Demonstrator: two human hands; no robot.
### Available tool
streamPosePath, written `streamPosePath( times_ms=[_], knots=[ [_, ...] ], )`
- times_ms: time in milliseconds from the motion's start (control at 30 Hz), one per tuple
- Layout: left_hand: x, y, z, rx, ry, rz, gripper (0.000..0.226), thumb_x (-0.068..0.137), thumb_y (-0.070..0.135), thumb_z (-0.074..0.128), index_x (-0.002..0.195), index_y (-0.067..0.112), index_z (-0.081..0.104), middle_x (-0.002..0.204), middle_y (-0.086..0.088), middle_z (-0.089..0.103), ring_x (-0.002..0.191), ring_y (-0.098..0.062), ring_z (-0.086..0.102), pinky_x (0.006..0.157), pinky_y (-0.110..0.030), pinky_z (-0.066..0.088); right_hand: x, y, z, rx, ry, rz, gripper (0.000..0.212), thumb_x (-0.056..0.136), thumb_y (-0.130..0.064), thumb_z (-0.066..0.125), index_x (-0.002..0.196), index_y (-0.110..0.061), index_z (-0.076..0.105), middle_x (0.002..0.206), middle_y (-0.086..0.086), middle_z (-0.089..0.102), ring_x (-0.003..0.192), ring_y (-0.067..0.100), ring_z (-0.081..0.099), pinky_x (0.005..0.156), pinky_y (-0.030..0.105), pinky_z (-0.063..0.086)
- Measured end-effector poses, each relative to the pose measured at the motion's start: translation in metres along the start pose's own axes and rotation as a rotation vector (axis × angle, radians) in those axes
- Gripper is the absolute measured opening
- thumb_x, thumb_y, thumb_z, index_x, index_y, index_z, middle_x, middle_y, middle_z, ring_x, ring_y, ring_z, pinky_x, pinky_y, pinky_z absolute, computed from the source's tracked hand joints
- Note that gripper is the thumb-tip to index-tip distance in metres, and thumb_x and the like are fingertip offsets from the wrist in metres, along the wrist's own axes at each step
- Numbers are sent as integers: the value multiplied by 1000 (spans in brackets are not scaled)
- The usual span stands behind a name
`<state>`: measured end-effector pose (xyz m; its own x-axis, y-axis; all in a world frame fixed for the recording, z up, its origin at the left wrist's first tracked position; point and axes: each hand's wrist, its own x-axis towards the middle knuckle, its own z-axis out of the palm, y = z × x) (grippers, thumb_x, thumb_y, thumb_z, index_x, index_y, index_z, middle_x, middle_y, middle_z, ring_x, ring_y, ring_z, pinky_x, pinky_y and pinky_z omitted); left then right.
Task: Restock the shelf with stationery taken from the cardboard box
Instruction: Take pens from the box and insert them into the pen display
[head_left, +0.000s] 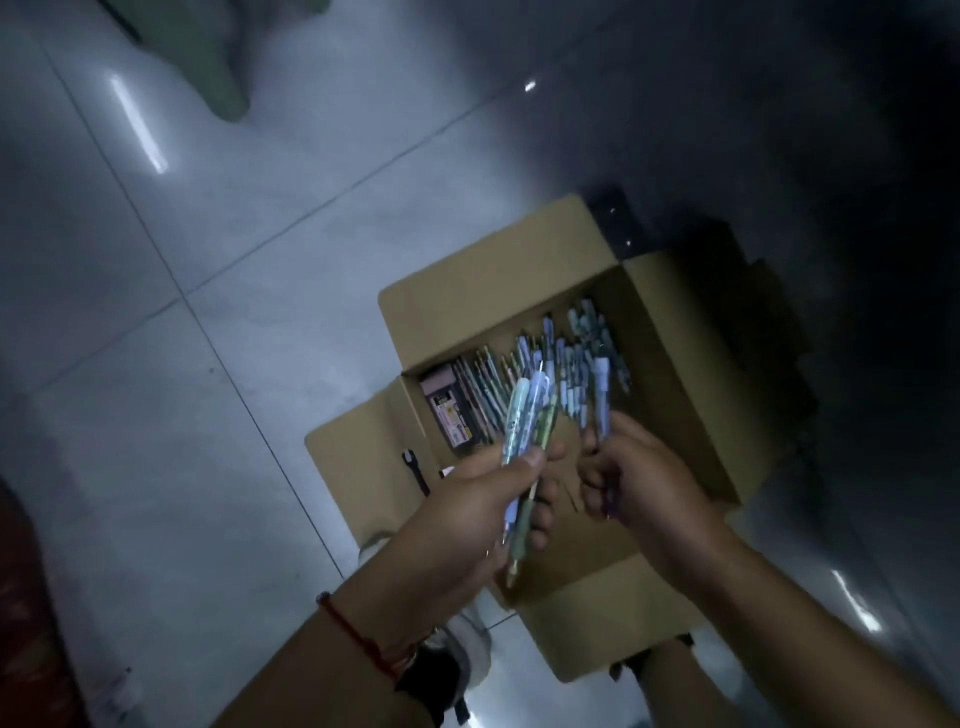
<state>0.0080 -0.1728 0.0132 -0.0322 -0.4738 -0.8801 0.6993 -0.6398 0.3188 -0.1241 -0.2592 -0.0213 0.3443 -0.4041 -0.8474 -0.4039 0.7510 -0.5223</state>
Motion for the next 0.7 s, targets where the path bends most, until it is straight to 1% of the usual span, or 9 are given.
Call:
streamPosePath(
  times_ms=[100, 167, 267, 333, 400, 433, 533, 633, 700],
  knots=[
    [-95, 41, 46, -8, -86, 27, 22, 101, 21, 46, 108, 4, 60, 72, -7, 60, 58, -16, 55, 53, -26, 48, -113, -75, 12, -45, -150, -98, 20, 94, -31, 60, 100, -13, 66, 67, 4, 53, 54, 11, 43, 51, 26, 32],
    [-173, 74, 74, 47, -134, 51, 22, 101, 24, 47, 109, 6, 59, 75, -9, 61, 58, -17, 56, 52, -28, 49, -191, -132, 24, -115, -122, -165, 26, 89, -43, 63, 95, -19, 71, 64, -1, 53, 54, 9, 40, 50, 23, 32],
    [-299, 124, 111, 229, -234, 122, 24, 98, 27, 51, 110, 7, 55, 77, -10, 64, 57, -18, 57, 51, -28, 51, -316, -212, 41, -162, -25, -285, 32, 81, -54, 68, 83, -22, 74, 64, 2, 47, 60, 21, 36, 52, 27, 29],
    [-382, 151, 128, 312, -318, 187, 23, 97, 27, 51, 109, 8, 52, 76, -9, 64, 56, -18, 57, 49, -27, 50, -396, -253, 57, -129, -16, -368, 31, 82, -46, 69, 85, -16, 74, 64, 4, 52, 57, 20, 43, 52, 24, 32],
    [-450, 168, 139, 386, -385, 248, 19, 99, 28, 47, 105, 10, 50, 73, -6, 64, 52, -17, 56, 46, -25, 49, -464, -283, 74, -27, -32, -458, 25, 87, -28, 63, 90, -4, 71, 61, -2, 61, 50, 5, 53, 48, 14, 40],
    [-479, 174, 142, 413, -398, 273, 20, 100, 29, 46, 106, 9, 48, 70, -5, 62, 50, -16, 54, 44, -23, 47, -492, -293, 84, 28, -54, -488, 25, 88, -22, 62, 92, 1, 69, 61, 0, 64, 51, 3, 57, 48, 13, 43],
    [-541, 185, 143, 466, -406, 336, 32, 99, 34, 48, 115, 7, 47, 62, 0, 55, 46, -13, 47, 42, -19, 39, -550, -310, 118, 100, -167, -559, 38, 75, -35, 82, 92, -2, 71, 76, 17, 67, 65, 23, 65, 61, 29, 55],
    [-585, 187, 139, 505, -394, 392, 29, 100, 37, 49, 112, 11, 49, 63, 0, 52, 48, -12, 45, 44, -22, 36, -584, -317, 147, 15, -170, -618, 38, 65, -42, 82, 92, -16, 75, 89, 25, 63, 81, 32, 55, 77, 44, 45],
    [-606, 183, 134, 533, -359, 426, 27, 102, 36, 48, 112, 11, 51, 63, -1, 53, 50, -13, 48, 45, -23, 39, -599, -319, 161, -49, -194, -653, 37, 64, -43, 78, 96, -25, 77, 96, 24, 68, 86, 31, 53, 80, 46, 41]
  ],
)
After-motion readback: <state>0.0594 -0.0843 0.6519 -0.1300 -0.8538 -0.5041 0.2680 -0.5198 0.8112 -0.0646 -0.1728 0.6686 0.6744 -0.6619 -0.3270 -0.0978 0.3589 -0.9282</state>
